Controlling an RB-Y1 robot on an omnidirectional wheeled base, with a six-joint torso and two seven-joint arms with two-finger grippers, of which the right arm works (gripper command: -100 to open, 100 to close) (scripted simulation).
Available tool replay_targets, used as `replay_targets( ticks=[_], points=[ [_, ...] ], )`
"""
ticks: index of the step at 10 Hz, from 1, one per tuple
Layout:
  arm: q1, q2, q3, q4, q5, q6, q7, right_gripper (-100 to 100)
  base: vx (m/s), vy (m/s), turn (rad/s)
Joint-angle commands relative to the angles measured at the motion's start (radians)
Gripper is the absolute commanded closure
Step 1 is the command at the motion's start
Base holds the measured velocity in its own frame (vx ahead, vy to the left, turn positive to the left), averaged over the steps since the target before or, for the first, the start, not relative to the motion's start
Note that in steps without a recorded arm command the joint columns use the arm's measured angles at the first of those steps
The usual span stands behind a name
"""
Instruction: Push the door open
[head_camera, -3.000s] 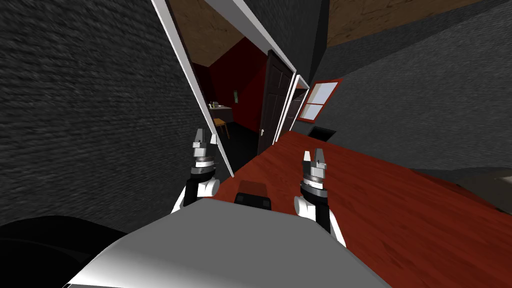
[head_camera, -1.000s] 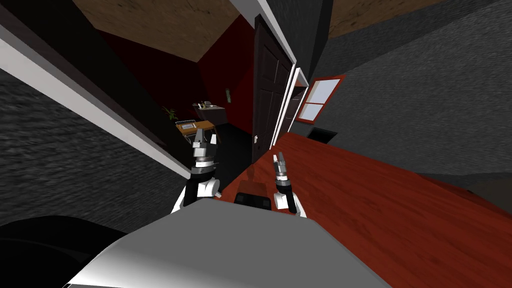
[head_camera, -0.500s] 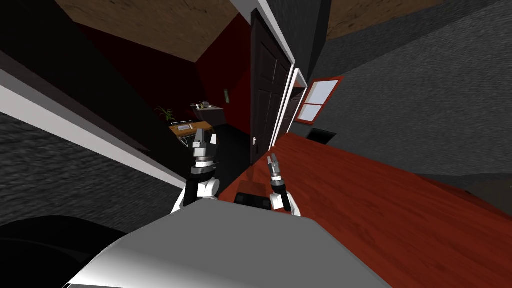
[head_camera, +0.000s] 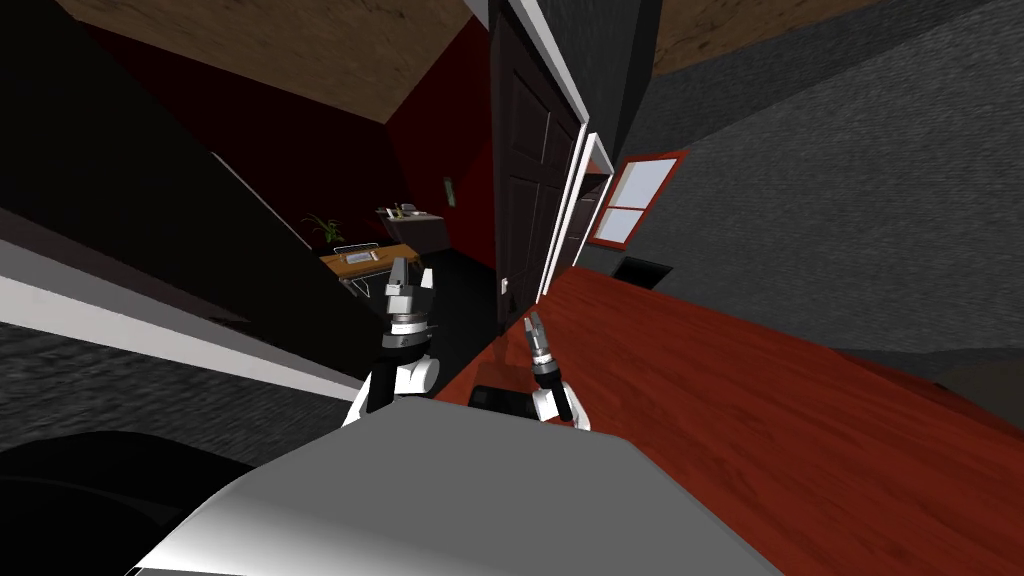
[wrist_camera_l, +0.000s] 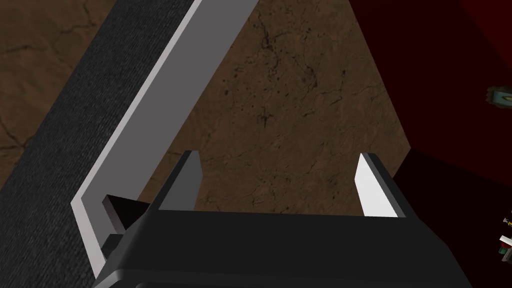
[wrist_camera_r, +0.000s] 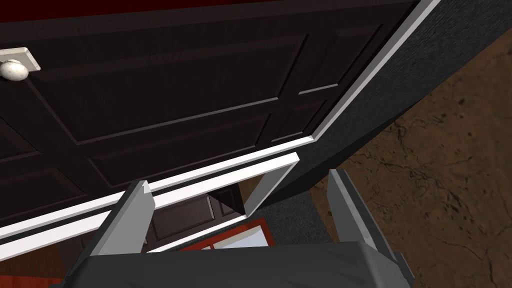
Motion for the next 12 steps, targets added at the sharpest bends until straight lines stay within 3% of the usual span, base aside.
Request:
replay_targets(
  ticks=[1,6,9,12],
  points=[
    [-0.017,-0.007,0.032,0.033,-0.002,-0.001,-0.010,-100,0.167,-0.028,-0.027],
    [-0.058,-0.012,0.105,0.129,-0.005,-0.016,-0.025,-100,0.131,-0.031,-0.018],
    [-0.092,-0.015,0.164,0.207,-0.007,-0.028,-0.037,-100,0.150,-0.034,-0.025],
    [-0.112,-0.016,0.200,0.254,-0.008,-0.036,-0.044,-100,0.127,-0.030,-0.014]
  ],
)
